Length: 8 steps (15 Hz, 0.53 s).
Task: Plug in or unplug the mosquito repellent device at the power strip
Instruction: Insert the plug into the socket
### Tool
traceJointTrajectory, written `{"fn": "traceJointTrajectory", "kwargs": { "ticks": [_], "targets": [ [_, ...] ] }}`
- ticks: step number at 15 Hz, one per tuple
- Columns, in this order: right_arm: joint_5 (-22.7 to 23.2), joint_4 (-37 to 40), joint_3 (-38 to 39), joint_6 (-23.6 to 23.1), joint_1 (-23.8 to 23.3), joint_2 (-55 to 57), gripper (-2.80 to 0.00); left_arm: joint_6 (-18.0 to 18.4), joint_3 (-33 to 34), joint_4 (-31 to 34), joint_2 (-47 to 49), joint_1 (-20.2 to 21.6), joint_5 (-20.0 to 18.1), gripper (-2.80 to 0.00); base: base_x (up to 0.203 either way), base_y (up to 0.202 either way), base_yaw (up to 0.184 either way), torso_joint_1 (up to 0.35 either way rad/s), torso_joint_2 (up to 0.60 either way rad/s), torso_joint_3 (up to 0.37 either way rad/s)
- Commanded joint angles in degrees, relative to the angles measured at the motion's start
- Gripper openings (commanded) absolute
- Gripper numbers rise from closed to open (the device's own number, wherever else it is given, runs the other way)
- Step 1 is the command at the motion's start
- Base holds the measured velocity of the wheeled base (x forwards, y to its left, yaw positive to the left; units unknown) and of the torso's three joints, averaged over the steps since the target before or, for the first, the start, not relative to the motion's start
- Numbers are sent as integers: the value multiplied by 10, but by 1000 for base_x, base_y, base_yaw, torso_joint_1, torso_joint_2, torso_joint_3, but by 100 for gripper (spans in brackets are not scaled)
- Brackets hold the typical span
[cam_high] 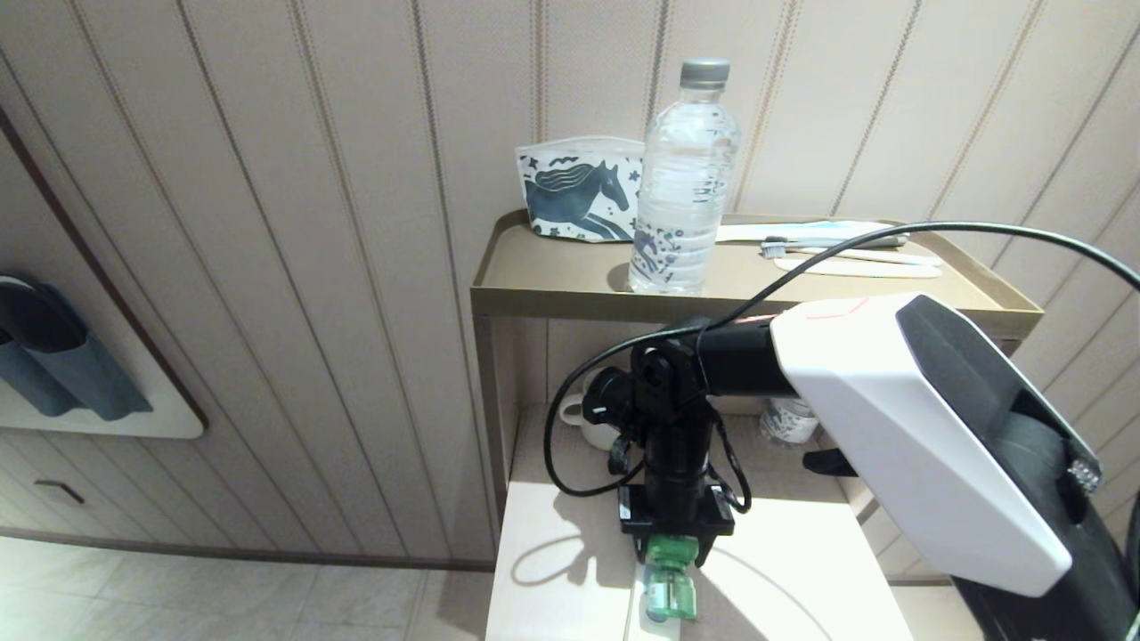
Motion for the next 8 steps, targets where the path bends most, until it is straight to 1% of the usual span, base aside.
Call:
{"fn": "traceJointTrajectory", "kwargs": {
  "ticks": [1,5,8],
  "targets": [
    [19,-2,-1,3,-18,9,-280,0,0,0,1,0,0,-280,0,0,0,0,0,0],
    [32,-7,-2,6,-41,26,-280,0,0,0,1,0,0,-280,0,0,0,0,0,0],
    [32,-19,-4,7,-41,39,-280,0,0,0,1,0,0,-280,0,0,0,0,0,0]
  ]
}}
